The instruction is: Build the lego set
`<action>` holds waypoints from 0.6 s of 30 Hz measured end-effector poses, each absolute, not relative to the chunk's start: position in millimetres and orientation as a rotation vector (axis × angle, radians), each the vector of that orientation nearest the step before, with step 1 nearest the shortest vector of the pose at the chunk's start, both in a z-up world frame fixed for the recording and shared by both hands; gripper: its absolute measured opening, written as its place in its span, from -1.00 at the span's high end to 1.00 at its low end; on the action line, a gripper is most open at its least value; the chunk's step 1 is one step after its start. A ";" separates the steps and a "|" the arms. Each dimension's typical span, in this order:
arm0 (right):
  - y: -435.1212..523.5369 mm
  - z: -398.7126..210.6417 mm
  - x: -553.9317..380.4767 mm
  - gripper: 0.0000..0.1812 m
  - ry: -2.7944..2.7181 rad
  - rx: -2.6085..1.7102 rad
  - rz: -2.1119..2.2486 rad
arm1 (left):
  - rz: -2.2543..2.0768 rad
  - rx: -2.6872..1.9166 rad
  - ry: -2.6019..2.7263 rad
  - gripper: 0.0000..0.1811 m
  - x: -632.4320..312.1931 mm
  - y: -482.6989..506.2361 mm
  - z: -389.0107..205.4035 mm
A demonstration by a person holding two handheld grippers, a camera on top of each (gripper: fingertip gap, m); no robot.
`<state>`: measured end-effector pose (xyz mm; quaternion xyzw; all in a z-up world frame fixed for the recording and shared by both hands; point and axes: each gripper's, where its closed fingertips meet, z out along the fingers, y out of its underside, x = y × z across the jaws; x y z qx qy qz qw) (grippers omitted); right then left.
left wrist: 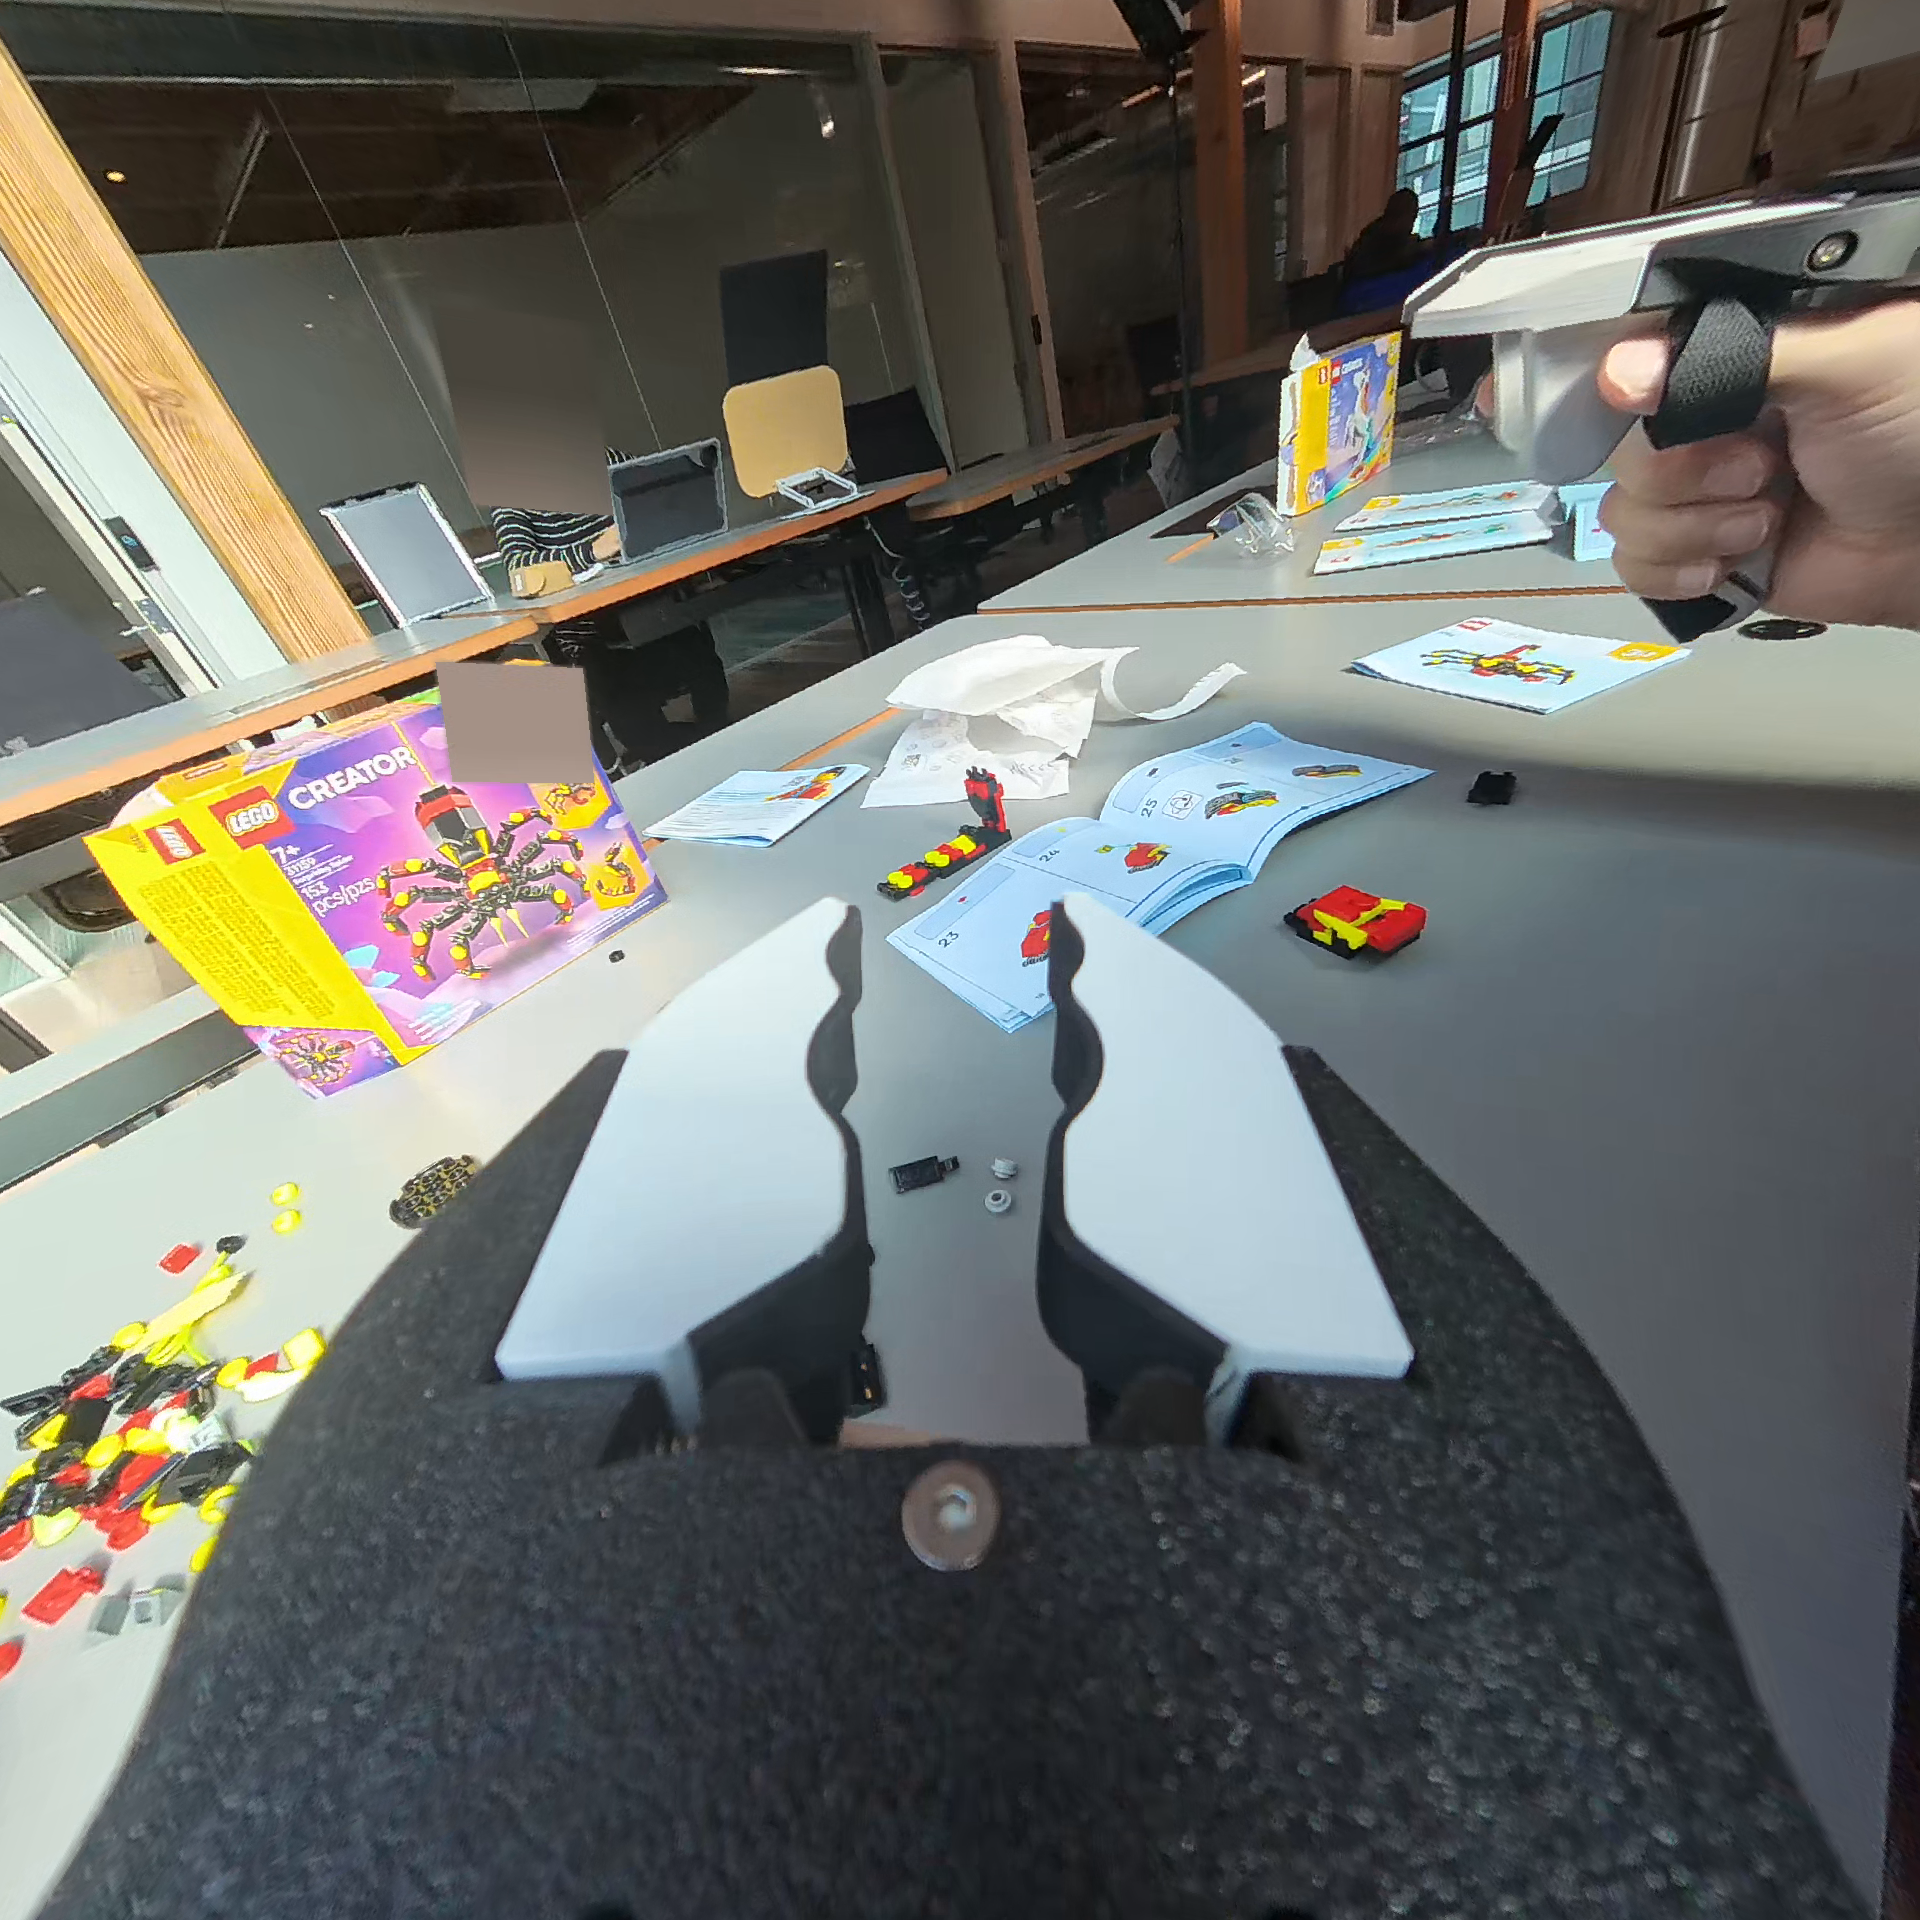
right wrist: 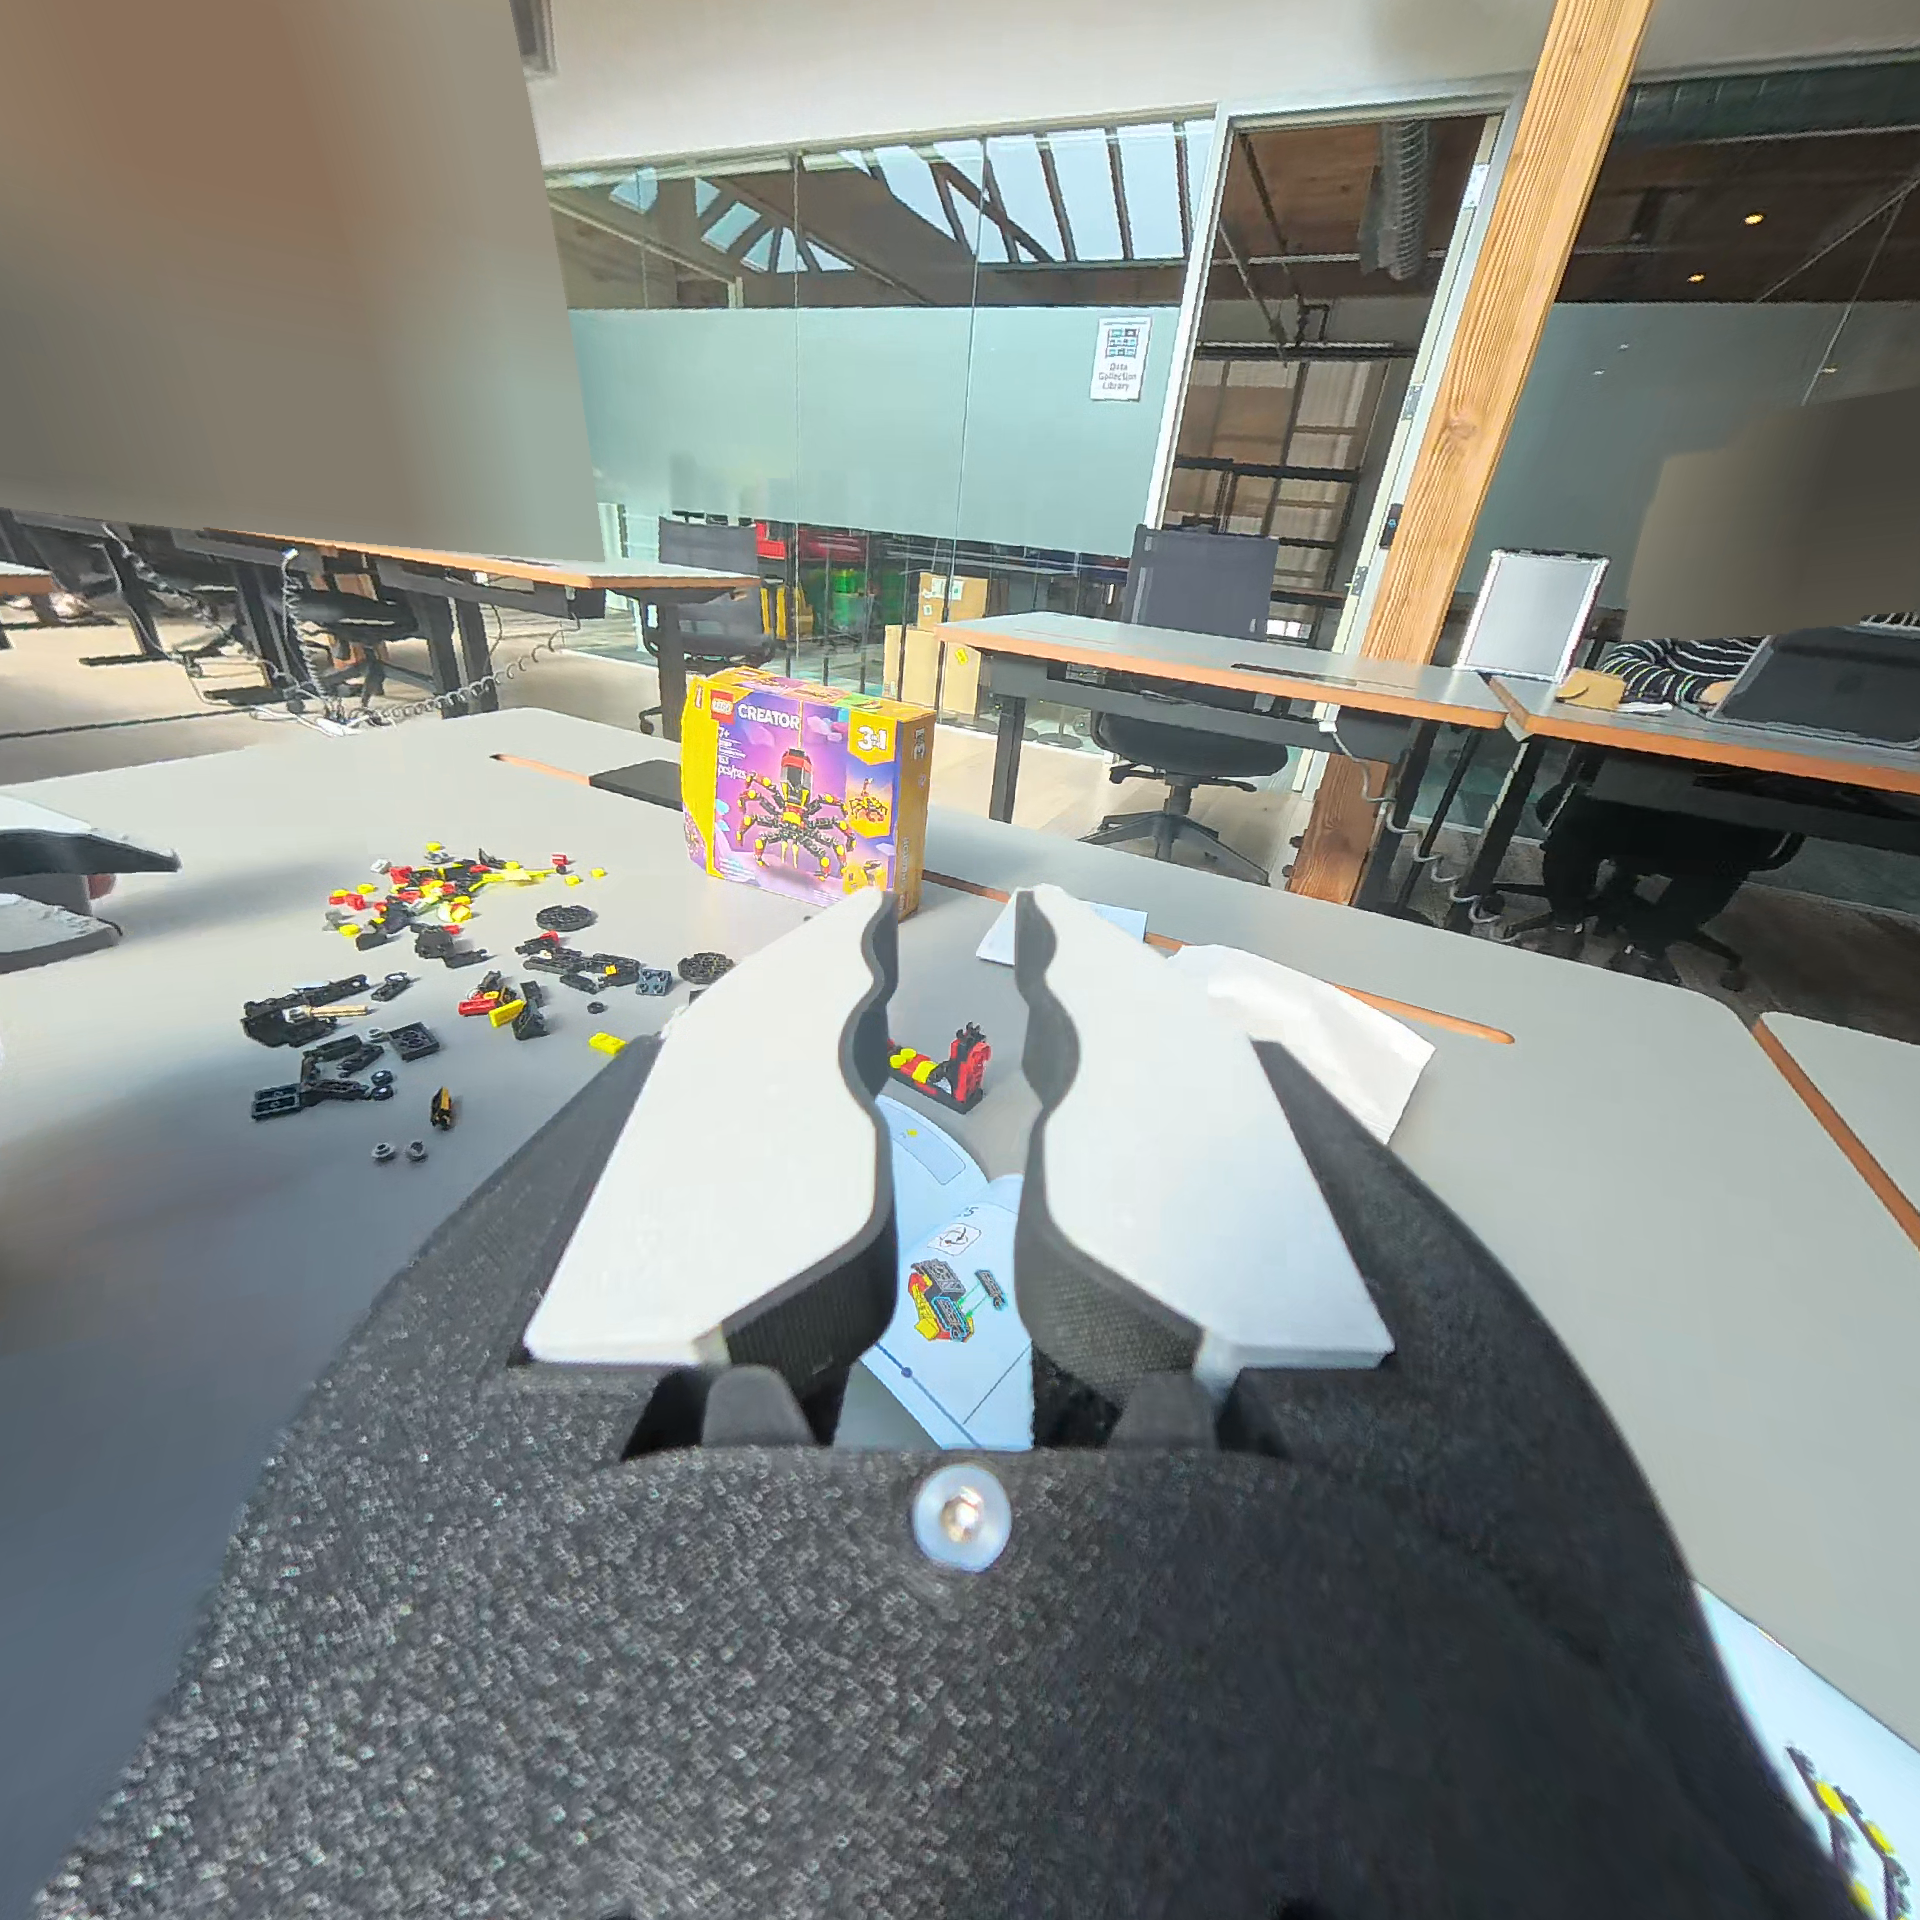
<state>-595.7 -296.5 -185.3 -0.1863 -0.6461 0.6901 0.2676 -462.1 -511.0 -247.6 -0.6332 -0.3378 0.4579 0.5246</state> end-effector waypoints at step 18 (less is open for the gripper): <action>-260.4 -205.1 -562.4 0.77 -1.762 -0.557 1.744 | 1.040 -1.562 -0.704 0.63 -461.0 -494.2 -246.6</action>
